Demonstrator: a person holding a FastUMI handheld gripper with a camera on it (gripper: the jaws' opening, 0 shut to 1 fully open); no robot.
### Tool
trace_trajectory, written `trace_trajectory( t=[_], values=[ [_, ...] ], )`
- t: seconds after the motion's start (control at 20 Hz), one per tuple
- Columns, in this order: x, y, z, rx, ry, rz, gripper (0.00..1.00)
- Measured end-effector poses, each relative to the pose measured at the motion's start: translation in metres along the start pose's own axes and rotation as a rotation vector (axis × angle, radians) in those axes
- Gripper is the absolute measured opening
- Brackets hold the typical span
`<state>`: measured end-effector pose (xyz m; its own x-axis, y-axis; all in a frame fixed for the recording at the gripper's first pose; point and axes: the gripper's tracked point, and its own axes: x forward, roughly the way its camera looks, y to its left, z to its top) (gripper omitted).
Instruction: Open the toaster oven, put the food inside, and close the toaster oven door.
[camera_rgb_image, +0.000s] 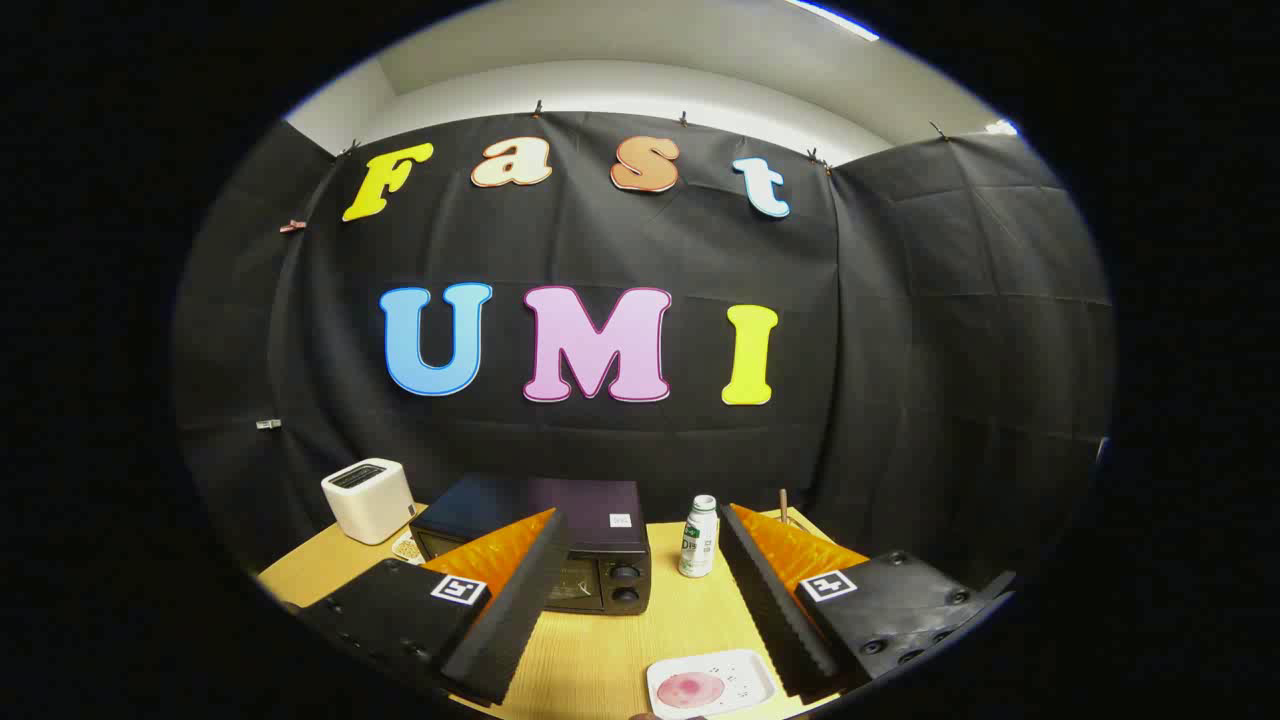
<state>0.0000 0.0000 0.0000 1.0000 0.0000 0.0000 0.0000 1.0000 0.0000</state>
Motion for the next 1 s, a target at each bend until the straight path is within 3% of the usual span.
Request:
trace_trajectory(
  t=[1.0],
  values=[
    [-0.016,0.008,-0.007,-0.054,0.013,0.016,0.98]
  ],
)
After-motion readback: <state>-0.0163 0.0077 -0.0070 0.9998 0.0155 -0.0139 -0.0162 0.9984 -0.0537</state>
